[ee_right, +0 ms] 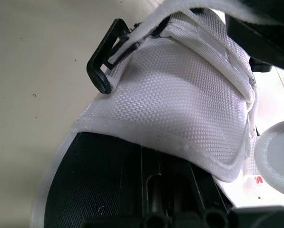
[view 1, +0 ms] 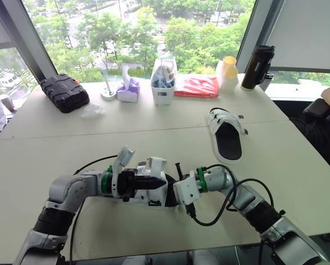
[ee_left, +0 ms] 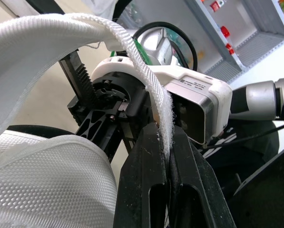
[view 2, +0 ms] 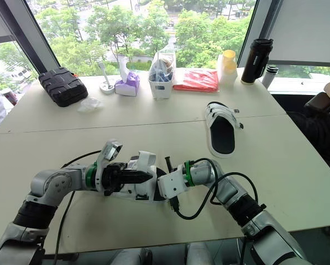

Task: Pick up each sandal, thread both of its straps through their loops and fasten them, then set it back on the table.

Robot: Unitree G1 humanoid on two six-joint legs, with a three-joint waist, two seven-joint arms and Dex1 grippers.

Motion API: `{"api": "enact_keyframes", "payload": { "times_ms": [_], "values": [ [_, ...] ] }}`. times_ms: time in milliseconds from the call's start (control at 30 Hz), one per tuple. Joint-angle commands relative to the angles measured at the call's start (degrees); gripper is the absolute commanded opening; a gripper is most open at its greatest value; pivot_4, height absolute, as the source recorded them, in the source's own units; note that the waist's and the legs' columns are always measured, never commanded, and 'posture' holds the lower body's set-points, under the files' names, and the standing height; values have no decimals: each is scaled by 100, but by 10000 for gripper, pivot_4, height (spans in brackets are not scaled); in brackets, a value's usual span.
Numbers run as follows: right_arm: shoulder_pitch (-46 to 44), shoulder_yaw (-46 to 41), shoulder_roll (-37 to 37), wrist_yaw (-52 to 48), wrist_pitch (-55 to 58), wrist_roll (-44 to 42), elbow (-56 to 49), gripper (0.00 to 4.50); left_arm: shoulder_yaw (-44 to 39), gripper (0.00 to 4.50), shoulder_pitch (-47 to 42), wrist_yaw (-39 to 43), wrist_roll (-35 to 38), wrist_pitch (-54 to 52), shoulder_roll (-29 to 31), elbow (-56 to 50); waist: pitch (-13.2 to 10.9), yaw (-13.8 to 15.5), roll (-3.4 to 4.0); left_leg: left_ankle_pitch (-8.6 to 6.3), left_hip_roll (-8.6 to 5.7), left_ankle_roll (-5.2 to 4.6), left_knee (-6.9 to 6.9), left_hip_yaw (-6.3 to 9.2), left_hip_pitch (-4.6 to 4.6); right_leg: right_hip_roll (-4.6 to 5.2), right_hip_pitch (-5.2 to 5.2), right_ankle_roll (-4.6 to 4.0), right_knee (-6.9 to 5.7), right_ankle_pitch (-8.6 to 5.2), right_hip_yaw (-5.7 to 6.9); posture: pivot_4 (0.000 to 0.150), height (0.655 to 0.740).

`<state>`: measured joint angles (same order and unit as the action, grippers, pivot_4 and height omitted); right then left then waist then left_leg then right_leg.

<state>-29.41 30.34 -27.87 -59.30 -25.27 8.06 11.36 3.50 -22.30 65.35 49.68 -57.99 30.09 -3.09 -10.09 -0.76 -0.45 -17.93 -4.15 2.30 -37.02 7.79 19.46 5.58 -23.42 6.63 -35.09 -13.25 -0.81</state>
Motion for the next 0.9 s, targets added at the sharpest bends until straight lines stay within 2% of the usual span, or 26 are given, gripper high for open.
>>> {"api": "enact_keyframes", "payload": {
  "times_ms": [33, 633, 900],
  "values": [
    [139, 191, -88, -76, 207, 382, 367, 0, -164, 489, -38, -226, 191, -228, -110, 2, 0, 1, 0, 0, 0, 0, 0, 0, 0, 0, 0, 0, 0, 0, 0, 1500, 7400],
    [126, 185, -101, -60, 183, 391, 398, 0, -340, 489, -60, -480, 516, -682, -135, -150, 0, -5, 0, 0, 0, 1, 0, 0, 0, 0, 0, 0, -1, 1, 0, 1500, 7400],
    [127, 208, -86, -46, 180, 397, 402, 0, -188, 489, 51, -378, 313, -553, 19, -261, 0, -6, 0, 0, 0, 1, 0, 0, 0, -1, 0, 0, -1, 1, 0, 1500, 7400]
  ]
}}
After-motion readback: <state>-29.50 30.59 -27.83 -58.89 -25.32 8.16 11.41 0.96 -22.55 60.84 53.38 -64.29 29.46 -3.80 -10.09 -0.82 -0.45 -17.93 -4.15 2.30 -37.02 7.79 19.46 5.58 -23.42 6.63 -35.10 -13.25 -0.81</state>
